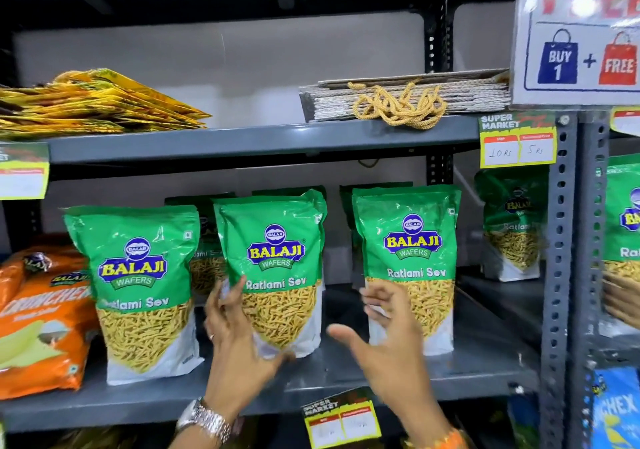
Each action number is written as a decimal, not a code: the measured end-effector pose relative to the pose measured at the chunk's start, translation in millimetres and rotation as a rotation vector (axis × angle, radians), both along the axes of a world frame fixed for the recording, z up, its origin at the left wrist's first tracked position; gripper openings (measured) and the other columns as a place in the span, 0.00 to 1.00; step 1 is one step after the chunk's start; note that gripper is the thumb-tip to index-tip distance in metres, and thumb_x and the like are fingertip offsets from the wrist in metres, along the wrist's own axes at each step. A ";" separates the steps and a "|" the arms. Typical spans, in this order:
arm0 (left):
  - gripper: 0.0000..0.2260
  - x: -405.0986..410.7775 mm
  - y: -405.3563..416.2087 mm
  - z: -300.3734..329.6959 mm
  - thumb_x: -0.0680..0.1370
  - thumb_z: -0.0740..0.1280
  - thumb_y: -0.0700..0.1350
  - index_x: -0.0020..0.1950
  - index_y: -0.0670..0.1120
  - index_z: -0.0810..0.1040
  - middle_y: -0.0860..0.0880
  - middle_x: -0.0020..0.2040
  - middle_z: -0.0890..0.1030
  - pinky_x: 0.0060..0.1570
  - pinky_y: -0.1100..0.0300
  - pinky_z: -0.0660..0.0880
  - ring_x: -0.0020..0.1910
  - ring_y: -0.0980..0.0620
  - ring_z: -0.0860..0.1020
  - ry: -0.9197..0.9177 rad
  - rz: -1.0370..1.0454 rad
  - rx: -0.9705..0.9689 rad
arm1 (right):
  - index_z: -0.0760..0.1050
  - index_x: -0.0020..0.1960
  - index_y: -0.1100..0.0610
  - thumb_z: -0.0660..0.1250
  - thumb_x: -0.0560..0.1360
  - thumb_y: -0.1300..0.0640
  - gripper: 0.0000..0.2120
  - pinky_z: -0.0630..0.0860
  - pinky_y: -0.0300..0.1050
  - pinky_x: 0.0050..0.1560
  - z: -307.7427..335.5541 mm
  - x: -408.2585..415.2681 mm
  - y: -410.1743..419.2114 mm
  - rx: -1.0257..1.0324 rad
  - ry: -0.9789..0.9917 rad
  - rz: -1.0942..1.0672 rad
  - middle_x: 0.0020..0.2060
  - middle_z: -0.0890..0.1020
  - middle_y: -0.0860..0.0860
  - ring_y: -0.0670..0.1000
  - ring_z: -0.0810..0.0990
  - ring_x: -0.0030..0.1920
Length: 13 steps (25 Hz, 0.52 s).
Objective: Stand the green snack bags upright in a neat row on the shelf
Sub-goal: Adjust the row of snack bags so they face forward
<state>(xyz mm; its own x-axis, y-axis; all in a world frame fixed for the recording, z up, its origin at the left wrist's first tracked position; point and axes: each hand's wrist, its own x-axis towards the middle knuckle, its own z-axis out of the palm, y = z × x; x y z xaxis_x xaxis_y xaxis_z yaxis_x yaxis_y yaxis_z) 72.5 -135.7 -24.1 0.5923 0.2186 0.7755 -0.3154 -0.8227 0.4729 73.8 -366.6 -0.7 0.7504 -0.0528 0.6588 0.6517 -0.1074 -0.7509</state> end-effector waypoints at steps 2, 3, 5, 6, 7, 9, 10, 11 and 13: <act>0.69 7.6 13.1 -2.6 0.56 0.83 0.63 0.83 0.53 0.41 0.43 0.83 0.46 0.75 0.54 0.53 0.78 0.56 0.50 0.150 -0.024 0.028 | 0.60 0.72 0.46 0.84 0.51 0.41 0.55 0.71 0.41 0.70 -0.7 23.0 31.8 -0.216 0.134 0.071 0.68 0.72 0.46 0.45 0.73 0.68; 0.71 11.8 18.6 -2.6 0.56 0.83 0.65 0.83 0.54 0.37 0.45 0.84 0.45 0.77 0.55 0.50 0.80 0.54 0.51 0.187 -0.065 0.027 | 0.53 0.76 0.49 0.84 0.49 0.39 0.64 0.69 0.44 0.72 1.2 35.5 40.8 -0.319 0.205 0.064 0.72 0.69 0.49 0.49 0.69 0.72; 0.73 17.2 29.0 1.9 0.54 0.84 0.66 0.81 0.60 0.32 0.48 0.84 0.53 0.79 0.48 0.59 0.81 0.49 0.58 0.191 -0.187 -0.049 | 0.43 0.79 0.53 0.85 0.51 0.42 0.71 0.68 0.48 0.73 6.0 55.1 53.4 -0.464 0.303 0.085 0.76 0.67 0.53 0.55 0.67 0.76; 0.73 18.6 33.3 5.5 0.54 0.84 0.65 0.80 0.62 0.31 0.48 0.82 0.60 0.76 0.47 0.66 0.78 0.47 0.66 0.187 -0.215 -0.070 | 0.42 0.79 0.53 0.85 0.54 0.44 0.69 0.69 0.49 0.72 8.9 61.7 58.1 -0.481 0.339 0.133 0.75 0.68 0.55 0.56 0.68 0.75; 0.73 17.6 35.6 8.9 0.54 0.85 0.63 0.79 0.64 0.30 0.48 0.80 0.65 0.71 0.49 0.71 0.73 0.45 0.73 0.192 -0.214 -0.065 | 0.43 0.78 0.52 0.85 0.57 0.47 0.66 0.71 0.51 0.71 9.9 67.6 61.2 -0.483 0.364 0.185 0.74 0.71 0.55 0.57 0.70 0.74; 0.73 15.7 34.0 12.9 0.53 0.85 0.60 0.79 0.65 0.31 0.46 0.77 0.71 0.64 0.51 0.75 0.66 0.43 0.78 0.191 -0.194 -0.041 | 0.47 0.75 0.48 0.84 0.60 0.50 0.58 0.73 0.54 0.70 8.4 78.1 62.4 -0.506 0.348 0.193 0.72 0.74 0.54 0.57 0.73 0.72; 0.74 14.9 33.7 12.2 0.53 0.85 0.59 0.79 0.65 0.31 0.45 0.75 0.73 0.61 0.50 0.77 0.64 0.41 0.80 0.185 -0.186 -0.037 | 0.49 0.73 0.46 0.84 0.60 0.49 0.55 0.73 0.56 0.69 5.9 79.6 62.2 -0.510 0.341 0.168 0.71 0.75 0.54 0.57 0.74 0.71; 0.74 14.2 32.3 11.4 0.52 0.86 0.59 0.79 0.65 0.32 0.45 0.73 0.75 0.58 0.50 0.79 0.61 0.41 0.81 0.180 -0.174 -0.042 | 0.51 0.72 0.46 0.84 0.61 0.49 0.53 0.74 0.56 0.69 2.3 81.8 60.2 -0.500 0.336 0.150 0.70 0.76 0.54 0.57 0.74 0.70; 0.74 11.4 30.0 8.8 0.51 0.85 0.61 0.79 0.65 0.33 0.43 0.70 0.78 0.53 0.48 0.80 0.57 0.38 0.82 0.166 -0.155 -0.051 | 0.54 0.72 0.48 0.84 0.61 0.51 0.51 0.75 0.56 0.67 -5.8 80.8 56.4 -0.446 0.341 0.152 0.67 0.78 0.53 0.56 0.76 0.67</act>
